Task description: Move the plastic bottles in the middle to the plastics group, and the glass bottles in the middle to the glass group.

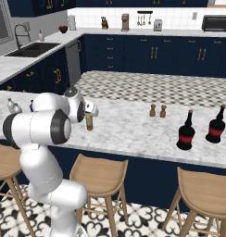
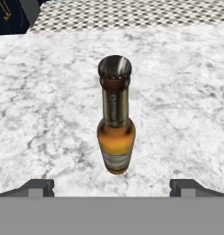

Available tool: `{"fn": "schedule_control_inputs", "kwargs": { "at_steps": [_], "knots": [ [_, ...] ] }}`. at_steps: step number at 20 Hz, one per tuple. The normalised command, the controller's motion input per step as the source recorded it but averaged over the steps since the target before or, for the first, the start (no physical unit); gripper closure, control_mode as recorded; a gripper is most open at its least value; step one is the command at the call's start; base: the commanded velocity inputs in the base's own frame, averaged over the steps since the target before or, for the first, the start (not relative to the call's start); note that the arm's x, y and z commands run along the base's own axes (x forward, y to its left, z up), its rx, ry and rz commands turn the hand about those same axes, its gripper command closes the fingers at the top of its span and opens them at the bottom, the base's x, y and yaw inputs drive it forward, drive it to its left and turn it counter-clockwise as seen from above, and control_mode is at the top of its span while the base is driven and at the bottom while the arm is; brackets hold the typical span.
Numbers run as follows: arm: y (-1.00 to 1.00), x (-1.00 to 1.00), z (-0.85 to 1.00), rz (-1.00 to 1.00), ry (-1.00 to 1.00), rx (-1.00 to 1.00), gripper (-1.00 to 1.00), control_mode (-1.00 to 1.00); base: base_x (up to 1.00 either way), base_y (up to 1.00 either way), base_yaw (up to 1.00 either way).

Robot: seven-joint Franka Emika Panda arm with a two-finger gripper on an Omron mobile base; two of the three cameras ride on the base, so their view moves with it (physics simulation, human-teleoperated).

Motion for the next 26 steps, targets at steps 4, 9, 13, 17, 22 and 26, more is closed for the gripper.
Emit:
{"fn": "schedule_control_inputs", "kwargs": {
  "at_steps": [4, 9, 13, 17, 22, 26],
  "knots": [
    [0.0, 0.12, -0.04, 0.0, 0.02, 0.0, -1.0, -1.0, 0.0, 0.0, 0.0],
    [-0.01, 0.16, -0.08, 0.0, 0.0, 0.0, -1.0, -1.0, 0.0, 0.0, 0.0],
    [0.0, 0.24, -0.06, 0.0, 0.0, 0.0, -1.0, -1.0, 0.0, 0.0, 0.0],
    [0.0, 0.08, -0.15, 0.0, 0.0, 0.0, -1.0, -1.0, 0.0, 0.0, 0.0],
    [0.0, 0.01, -0.15, 0.0, 0.0, 0.0, -1.0, -1.0, 0.0, 0.0, 0.0],
    [0.0, 0.05, -0.08, 0.0, 0.0, 0.0, -1.0, -1.0, 0.0, 0.0, 0.0]
  ]
}}
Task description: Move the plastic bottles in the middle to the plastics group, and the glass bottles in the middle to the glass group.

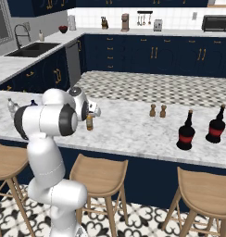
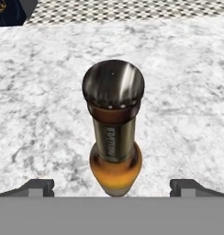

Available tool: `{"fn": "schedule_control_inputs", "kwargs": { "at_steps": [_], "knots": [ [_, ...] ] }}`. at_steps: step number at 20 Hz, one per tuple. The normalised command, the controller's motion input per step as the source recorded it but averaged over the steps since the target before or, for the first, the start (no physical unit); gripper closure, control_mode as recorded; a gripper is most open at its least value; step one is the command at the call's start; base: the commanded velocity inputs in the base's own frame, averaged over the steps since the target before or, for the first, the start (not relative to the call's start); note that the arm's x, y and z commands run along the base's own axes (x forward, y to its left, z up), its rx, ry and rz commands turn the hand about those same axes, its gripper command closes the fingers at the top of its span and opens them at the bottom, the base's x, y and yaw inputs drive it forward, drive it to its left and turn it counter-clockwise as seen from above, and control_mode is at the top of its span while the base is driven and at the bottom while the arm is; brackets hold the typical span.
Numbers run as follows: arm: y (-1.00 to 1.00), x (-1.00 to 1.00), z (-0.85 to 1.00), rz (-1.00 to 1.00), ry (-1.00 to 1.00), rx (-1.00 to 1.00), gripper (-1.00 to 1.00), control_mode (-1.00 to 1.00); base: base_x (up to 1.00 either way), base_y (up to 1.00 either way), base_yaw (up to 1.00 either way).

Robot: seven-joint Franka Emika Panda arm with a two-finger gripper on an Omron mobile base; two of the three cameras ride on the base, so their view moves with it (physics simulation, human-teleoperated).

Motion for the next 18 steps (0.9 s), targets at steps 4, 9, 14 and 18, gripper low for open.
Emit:
{"fn": "schedule_control_inputs", "kwargs": {
  "at_steps": [4, 9, 14, 18],
  "knots": [
    [-0.01, 0.17, -0.07, 0.0, 0.0, 0.0, -1.0, -1.0, 0.0, 0.0, 0.0],
    [0.0, 0.02, -0.03, 0.0, 0.0, 0.0, -1.0, -1.0, 0.0, 0.0, 0.0],
    [0.0, 0.09, -0.08, 0.0, 0.0, 0.0, -1.0, -1.0, 0.0, 0.0, 0.0],
    [0.0, 0.1, -0.05, 0.0, 0.0, 0.0, -1.0, -1.0, 0.0, 0.0, 0.0]
  ]
}}
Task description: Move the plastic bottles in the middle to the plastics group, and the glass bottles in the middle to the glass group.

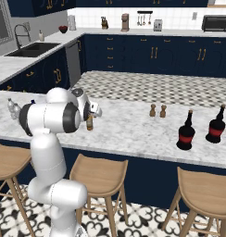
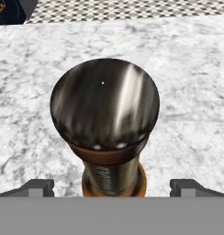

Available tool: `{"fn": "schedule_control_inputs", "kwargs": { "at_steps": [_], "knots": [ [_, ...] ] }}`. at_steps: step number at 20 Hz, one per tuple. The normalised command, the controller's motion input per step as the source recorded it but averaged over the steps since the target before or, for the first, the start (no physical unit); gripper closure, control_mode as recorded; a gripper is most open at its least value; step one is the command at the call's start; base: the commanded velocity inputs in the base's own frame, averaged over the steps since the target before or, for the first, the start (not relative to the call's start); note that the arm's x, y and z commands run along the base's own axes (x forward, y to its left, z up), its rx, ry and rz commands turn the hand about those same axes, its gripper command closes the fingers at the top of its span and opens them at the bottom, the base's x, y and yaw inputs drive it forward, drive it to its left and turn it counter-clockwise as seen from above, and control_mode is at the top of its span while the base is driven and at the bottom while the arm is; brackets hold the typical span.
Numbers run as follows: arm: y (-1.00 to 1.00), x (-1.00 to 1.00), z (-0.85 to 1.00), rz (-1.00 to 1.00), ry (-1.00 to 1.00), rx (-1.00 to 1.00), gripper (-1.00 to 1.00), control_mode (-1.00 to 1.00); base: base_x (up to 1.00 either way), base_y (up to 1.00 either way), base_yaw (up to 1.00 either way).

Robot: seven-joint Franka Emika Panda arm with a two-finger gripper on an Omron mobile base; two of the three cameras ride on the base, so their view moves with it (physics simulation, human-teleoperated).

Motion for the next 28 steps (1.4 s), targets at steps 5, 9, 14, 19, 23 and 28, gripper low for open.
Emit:
{"fn": "schedule_control_inputs", "kwargs": {
  "at_steps": [5, 9, 14, 19, 23, 28],
  "knots": [
    [0.0, 0.07, -0.04, 0.0, 0.0, 0.0, -1.0, -1.0, 0.0, 0.0, 0.0],
    [0.0, 0.0, 0.0, 0.0, 0.0, 0.0, 1.0, -1.0, 0.0, 0.0, 0.0],
    [0.0, 0.0, 0.0, 0.0, 0.0, 0.0, 1.0, -1.0, 0.0, 0.0, 0.0],
    [-0.02, 0.0, 0.0, 0.0, 0.0, 0.0, 1.0, -1.0, 0.0, 0.0, 0.0],
    [-0.46, 0.0, 0.2, -0.02, -0.01, 0.0, 1.0, -1.0, 0.0, 0.0, 0.0],
    [-0.89, 0.04, 0.42, -0.04, 0.04, 0.0, 1.0, -1.0, 0.0, 0.0, 0.0]
  ]
}}
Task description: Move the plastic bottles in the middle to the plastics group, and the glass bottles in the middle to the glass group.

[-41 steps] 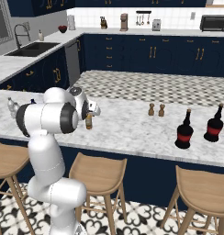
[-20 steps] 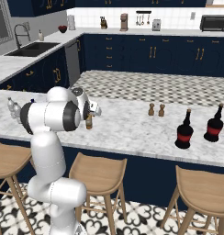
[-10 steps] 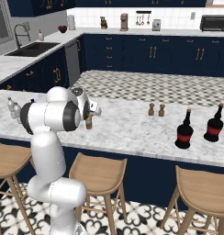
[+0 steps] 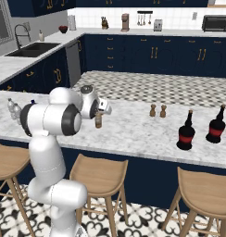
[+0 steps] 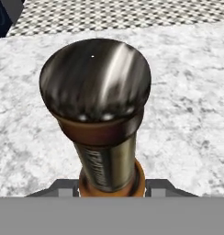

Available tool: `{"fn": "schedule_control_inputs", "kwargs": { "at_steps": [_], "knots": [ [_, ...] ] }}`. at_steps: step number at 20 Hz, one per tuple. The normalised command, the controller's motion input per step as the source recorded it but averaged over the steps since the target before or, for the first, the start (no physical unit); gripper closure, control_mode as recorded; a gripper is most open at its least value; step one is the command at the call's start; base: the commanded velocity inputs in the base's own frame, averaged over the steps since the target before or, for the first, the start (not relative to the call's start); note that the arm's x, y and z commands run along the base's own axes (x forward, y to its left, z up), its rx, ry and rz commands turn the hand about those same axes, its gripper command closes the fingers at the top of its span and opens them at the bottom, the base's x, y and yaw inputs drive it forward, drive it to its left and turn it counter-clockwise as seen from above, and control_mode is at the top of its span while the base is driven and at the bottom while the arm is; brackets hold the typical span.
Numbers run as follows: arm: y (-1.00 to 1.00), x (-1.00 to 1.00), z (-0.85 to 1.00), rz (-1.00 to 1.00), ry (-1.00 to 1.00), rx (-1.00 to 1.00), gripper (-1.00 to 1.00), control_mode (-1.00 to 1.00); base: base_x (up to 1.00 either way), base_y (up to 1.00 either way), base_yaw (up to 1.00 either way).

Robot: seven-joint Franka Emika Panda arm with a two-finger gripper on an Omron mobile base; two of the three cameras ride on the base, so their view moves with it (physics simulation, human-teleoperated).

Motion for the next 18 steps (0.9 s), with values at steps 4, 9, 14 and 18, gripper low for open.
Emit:
{"fn": "schedule_control_inputs", "kwargs": {
  "at_steps": [4, 9, 14, 18],
  "knots": [
    [-1.0, 0.09, 0.37, -0.09, 0.04, 0.0, 1.0, -1.0, 0.0, 0.0, 0.0],
    [-1.0, 0.0, 0.28, -0.12, 0.02, 0.02, 1.0, -1.0, 0.0, 0.0, 0.0],
    [-1.0, -0.35, 0.02, -0.11, 0.0, 0.01, 1.0, -1.0, 0.0, 0.0, 0.0],
    [-0.93, -0.3, 0.0, -0.13, 0.0, 0.0, 1.0, -1.0, 0.0, 0.0, 0.0]
  ]
}}
